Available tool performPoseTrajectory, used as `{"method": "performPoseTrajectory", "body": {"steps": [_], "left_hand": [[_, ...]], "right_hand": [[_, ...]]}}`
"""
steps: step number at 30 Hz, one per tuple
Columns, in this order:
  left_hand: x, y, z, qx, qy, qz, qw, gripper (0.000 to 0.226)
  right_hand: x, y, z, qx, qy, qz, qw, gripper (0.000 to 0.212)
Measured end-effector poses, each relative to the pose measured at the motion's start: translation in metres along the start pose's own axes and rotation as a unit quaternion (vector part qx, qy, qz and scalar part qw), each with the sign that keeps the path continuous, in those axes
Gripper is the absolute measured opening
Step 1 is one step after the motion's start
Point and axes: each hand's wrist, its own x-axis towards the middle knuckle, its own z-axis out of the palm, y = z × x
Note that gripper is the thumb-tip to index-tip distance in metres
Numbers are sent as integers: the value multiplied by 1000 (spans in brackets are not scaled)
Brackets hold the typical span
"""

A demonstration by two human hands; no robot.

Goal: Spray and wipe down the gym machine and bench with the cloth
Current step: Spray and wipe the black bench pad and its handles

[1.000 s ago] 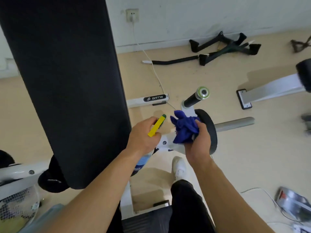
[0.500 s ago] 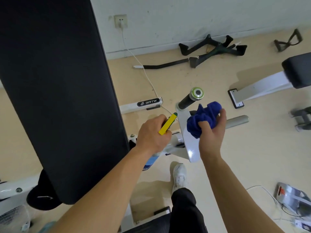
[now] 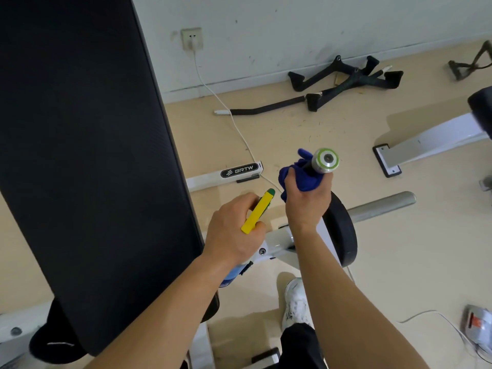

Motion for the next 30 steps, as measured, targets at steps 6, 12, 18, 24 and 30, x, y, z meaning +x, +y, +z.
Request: {"method": "performPoseTrajectory", "body": {"steps": [6,12,18,24,30], "left_hand": [[5,3,10,-22,8,-45,999,6],[14,12,13,-6,13,-50,999,10],[26,26,9,-15,12,-39,999,12],[37,28,3,-12,9,-39,999,14],[41,24,4,-4,5,-32,999,12]], "right_hand": [[0,22,-2,-119,-14,3,993,39],[-1,24,2,-297,-1,38,954,63],[14,0,-23,-171,-62,100,978,32],[-3,-32,-41,-63,33,77,994,47],[6,-5,-12,-108,17,92,990,53]]}}
